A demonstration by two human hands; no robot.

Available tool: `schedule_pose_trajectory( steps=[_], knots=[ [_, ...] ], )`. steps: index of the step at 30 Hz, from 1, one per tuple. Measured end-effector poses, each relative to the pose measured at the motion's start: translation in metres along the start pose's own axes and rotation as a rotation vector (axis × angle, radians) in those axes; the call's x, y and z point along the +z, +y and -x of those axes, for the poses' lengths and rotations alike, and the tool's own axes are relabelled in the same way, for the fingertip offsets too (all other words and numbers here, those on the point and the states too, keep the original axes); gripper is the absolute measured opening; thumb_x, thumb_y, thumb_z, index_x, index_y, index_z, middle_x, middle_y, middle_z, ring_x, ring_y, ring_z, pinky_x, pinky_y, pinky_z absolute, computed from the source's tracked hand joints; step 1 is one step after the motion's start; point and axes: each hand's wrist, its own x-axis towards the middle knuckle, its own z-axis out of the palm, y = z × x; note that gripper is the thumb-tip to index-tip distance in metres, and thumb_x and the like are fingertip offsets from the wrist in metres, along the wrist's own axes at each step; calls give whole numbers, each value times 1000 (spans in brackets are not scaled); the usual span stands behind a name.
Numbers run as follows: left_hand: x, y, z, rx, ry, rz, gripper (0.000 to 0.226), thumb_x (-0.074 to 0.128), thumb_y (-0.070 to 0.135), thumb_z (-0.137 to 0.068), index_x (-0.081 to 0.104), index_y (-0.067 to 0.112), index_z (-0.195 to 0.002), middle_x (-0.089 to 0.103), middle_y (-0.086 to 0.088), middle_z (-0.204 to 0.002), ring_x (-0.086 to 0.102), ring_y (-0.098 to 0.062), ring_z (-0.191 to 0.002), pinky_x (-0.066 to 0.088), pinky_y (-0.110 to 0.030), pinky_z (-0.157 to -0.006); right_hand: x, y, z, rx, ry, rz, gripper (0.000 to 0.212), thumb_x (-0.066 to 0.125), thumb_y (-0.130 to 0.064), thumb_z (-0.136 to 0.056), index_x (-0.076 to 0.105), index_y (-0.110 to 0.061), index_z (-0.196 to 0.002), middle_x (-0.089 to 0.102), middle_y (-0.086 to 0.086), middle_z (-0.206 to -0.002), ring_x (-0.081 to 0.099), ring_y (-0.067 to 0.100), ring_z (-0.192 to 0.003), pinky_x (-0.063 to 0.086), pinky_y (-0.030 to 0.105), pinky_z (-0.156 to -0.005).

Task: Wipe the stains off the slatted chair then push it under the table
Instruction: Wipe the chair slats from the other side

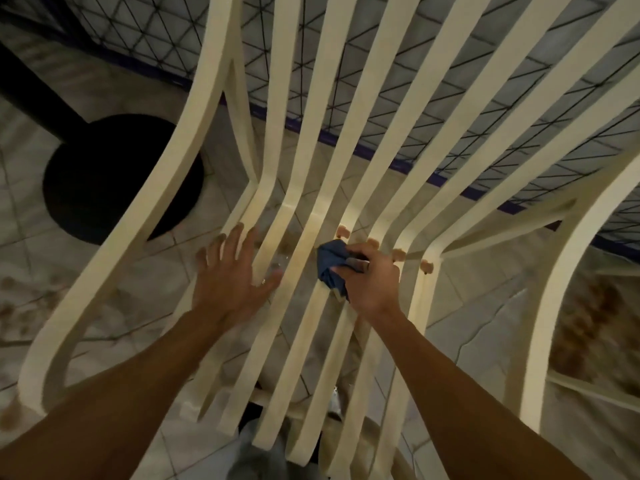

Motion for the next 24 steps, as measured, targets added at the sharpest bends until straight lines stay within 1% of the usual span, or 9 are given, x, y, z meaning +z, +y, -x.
schedule_pose_trajectory(
  steps=[2, 3, 5, 7, 12, 16, 20, 22, 24],
  knots=[
    [21, 1, -13, -96, -184, -57, 108, 21, 93, -72, -13, 29, -152, -12, -2, -162, -1, -33, -148, 3, -62, -114, 1, 5, -22, 12, 37, 21, 22, 65, 7, -84, 65, -13, -93, 63, -3, -80, 61, 9, -74, 48, 10, -66],
    [30, 2, -17, -125, -261, -75, 114, 19, 96, -65, -23, 31, -149, -24, -1, -160, -13, -35, -148, -2, -65, -112, 1, 9, -32, 8, 60, 50, 22, 66, 3, -83, 66, -16, -94, 66, -3, -83, 64, 14, -83, 53, 20, -73],
    [47, 3, -18, -119, -349, -123, 120, 19, 99, -59, -37, 32, -142, -43, -4, -150, -32, -40, -140, -7, -71, -109, 0, 14, -48, -28, 113, 150, 23, 67, -9, -81, 70, -22, -99, 70, -1, -89, 65, 18, -91, 54, 37, -84],
    [57, 1, -18, -96, -381, -159, 120, 20, 98, -60, -44, 31, -136, -54, -8, -141, -42, -44, -131, -11, -74, -104, -5, 13, -62, -56, 157, 266, 25, 67, -11, -82, 73, -21, -104, 72, 2, -94, 64, 20, -93, 54, 38, -84],
    [56, -3, -24, -94, -454, -140, 110, 20, 95, -66, -54, 36, -123, -64, -4, -130, -48, -44, -125, -13, -73, -104, -5, 6, -96, -162, 115, 541, 33, 59, 1, -82, 74, -17, -105, 71, 9, -93, 64, 26, -88, 50, 30, -71],
    [53, -1, -23, -108, -499, -145, 110, 20, 94, -66, -52, 37, -126, -64, -3, -129, -49, -44, -126, -15, -72, -104, 6, 4, -116, -175, 72, 719, 29, 56, 3, -77, 73, -14, -94, 64, 7, -83, 59, 26, -82, 36, 28, -61],
    [49, 3, -26, -116, -540, -152, 110, 23, 94, -67, -54, 38, -124, -65, -3, -128, -48, -45, -126, -14, -72, -104, 17, 8, -117, -236, 29, 881, 29, 54, 6, -72, 64, -19, -82, 50, 1, -71, 53, 28, -77, 34, 32, -64],
    [46, 3, -26, -117, -554, -149, 111, 24, 94, -67, -55, 39, -122, -65, -4, -128, -48, -45, -126, -13, -73, -104, 21, 8, -117, -193, -13, 879, 27, 53, 4, -76, 59, -21, -82, 48, 1, -71, 48, 25, -76, 39, 34, -67],
    [45, 3, -27, -115, -567, -136, 112, 25, 94, -67, -54, 39, -123, -65, -4, -128, -48, -45, -126, -13, -74, -104, 26, 6, -116, -167, -18, 853, 23, 52, 0, -77, 62, -19, -86, 54, 3, -74, 55, 28, -81, 47, 36, -75]
  ],
)
